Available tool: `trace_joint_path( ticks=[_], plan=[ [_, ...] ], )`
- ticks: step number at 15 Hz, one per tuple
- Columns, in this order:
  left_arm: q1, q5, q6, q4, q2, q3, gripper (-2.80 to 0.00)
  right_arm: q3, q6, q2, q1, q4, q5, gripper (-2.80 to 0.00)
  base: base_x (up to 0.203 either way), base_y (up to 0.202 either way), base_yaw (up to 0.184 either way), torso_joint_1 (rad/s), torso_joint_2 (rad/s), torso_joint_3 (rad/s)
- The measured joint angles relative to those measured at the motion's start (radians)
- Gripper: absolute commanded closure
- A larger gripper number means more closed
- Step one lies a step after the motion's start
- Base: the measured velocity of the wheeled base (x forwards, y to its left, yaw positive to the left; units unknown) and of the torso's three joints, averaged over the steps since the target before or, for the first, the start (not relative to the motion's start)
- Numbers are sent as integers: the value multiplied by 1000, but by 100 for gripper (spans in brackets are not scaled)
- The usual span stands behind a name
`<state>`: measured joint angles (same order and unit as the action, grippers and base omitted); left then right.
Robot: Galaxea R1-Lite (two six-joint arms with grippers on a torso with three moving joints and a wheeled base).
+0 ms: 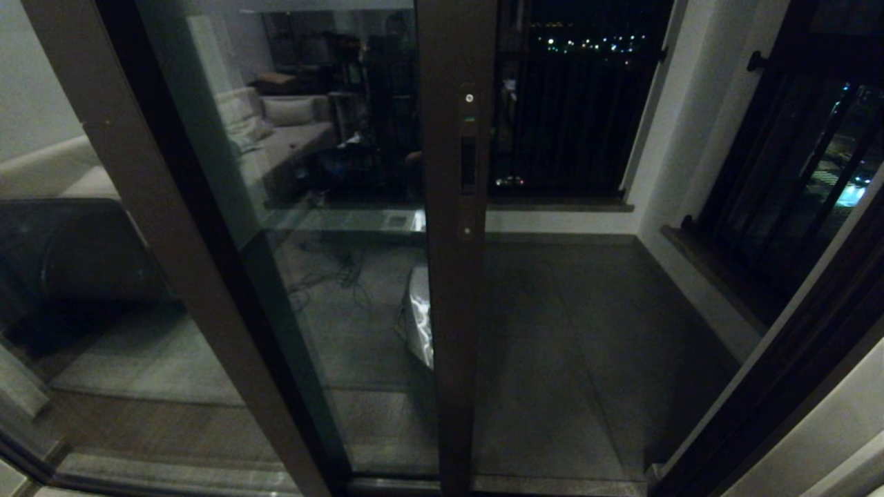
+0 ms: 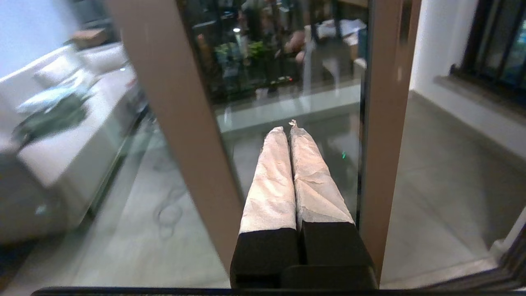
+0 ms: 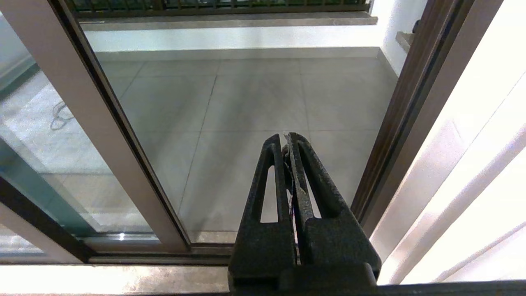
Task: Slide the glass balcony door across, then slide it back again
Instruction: Open the slid door
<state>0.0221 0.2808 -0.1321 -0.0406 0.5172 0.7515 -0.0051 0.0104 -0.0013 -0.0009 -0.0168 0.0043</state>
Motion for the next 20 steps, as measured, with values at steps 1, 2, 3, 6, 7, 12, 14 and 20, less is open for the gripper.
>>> trace_joint_path(
  ticks=[1, 2, 3, 6, 7, 12, 14, 20],
  plan=[
    [-11, 8, 0, 0, 96, 88, 0, 0, 0, 0, 0, 0, 0, 0, 0, 0, 0, 0, 0, 0],
    [-38, 7, 3, 0, 183, 156, 0, 0, 0, 0, 0, 0, 0, 0, 0, 0, 0, 0, 0, 0],
    [-94, -11, 12, -1, 270, 216, 0, 0, 0, 0, 0, 0, 0, 0, 0, 0, 0, 0, 0, 0],
    [-407, -161, 90, 24, 501, 357, 0, 0, 0, 0, 0, 0, 0, 0, 0, 0, 0, 0, 0, 0],
    [-507, -231, 124, 48, 589, 402, 0, 0, 0, 0, 0, 0, 0, 0, 0, 0, 0, 0, 0, 0],
    [-779, -479, 198, 194, 1026, 659, 0, 0, 0, 0, 0, 0, 0, 0, 0, 0, 0, 0, 0, 0],
    [-818, -541, 201, 287, 1186, 804, 0, 0, -1, 0, 0, 0, 0, 0, 0, 0, 0, 0, 0, 0],
    [-950, -603, 199, 345, 1483, 1068, 0, 0, 0, 0, 0, 0, 0, 0, 0, 0, 0, 0, 0, 0]
  ],
)
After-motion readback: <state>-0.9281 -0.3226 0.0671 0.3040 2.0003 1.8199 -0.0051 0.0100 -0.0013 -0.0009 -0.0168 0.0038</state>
